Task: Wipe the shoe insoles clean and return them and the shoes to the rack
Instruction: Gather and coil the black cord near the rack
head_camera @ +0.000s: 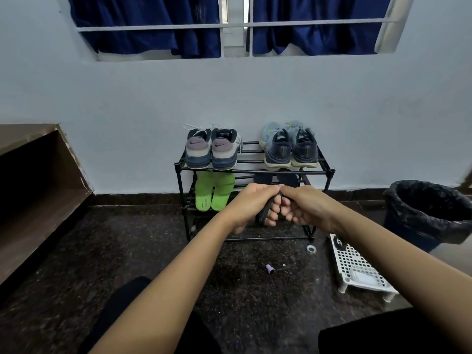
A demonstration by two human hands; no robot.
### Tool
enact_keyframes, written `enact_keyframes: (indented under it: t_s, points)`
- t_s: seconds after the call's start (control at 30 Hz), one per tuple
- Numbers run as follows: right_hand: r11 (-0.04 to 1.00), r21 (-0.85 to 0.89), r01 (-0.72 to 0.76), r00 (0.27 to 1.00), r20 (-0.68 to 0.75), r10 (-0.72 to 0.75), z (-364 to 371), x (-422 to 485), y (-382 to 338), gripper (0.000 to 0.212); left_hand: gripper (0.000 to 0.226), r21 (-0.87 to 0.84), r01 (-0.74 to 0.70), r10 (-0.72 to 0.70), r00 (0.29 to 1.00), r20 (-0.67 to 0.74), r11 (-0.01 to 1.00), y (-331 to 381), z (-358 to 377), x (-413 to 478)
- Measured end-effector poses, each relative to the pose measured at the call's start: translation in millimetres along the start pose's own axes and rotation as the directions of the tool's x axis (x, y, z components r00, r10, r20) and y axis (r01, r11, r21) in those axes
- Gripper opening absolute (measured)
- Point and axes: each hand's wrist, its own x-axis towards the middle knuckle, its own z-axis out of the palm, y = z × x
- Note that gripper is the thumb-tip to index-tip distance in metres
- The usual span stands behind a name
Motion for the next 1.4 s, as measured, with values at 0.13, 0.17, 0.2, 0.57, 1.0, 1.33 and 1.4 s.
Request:
enact_keyframes:
  t_s: [0.13,0.17,0.2,0.57,1.0,1.33,1.4]
  points:
    - [0.999,-0.033,-0.011,0.998,0.068,0.013,-6.7,3.1,7.5,0.054,0.036,-0.208,0.05,-0.064,0.996,-0.063,0.977,-7.7,11.0,9.4]
    - [0.998,-0.062,-0.013,0.997,0.069,0.017,-8.5,4.1,9.8,0.057,0.037,-0.253,0.067,-0.088,0.993,-0.073,0.965,-10.7,13.5,12.0]
    - [0.995,-0.098,-0.014,0.998,0.065,0.021,-10.5,4.9,12.6,0.06,0.037,-0.29,0.086,-0.112,0.991,-0.074,0.953,-13.3,16.3,14.6]
    - [0.899,-0.163,0.406,0.869,-0.237,-0.435,-33.6,34.5,59.9,0.014,0.04,-0.453,0.225,-0.265,0.964,-0.026,0.863,-38.8,29.4,52.5]
    - [0.909,-0.214,0.357,0.841,-0.349,-0.413,-43.5,65.4,81.8,0.018,0.041,-0.56,0.219,-0.322,0.943,-0.09,0.799,-78.6,44.5,115.8]
    - [0.9,-0.424,0.105,0.843,-0.441,-0.306,-50.2,98.3,172.5,0.017,0.047,-0.559,0.379,-0.467,0.884,-0.017,0.738,-139.4,68.3,155.0]
    - [0.893,-0.449,0.044,0.836,-0.473,-0.279,-53.8,106.4,192.4,0.017,0.046,-0.558,0.423,-0.506,0.862,0.007,0.713,-154.3,77.4,162.2]
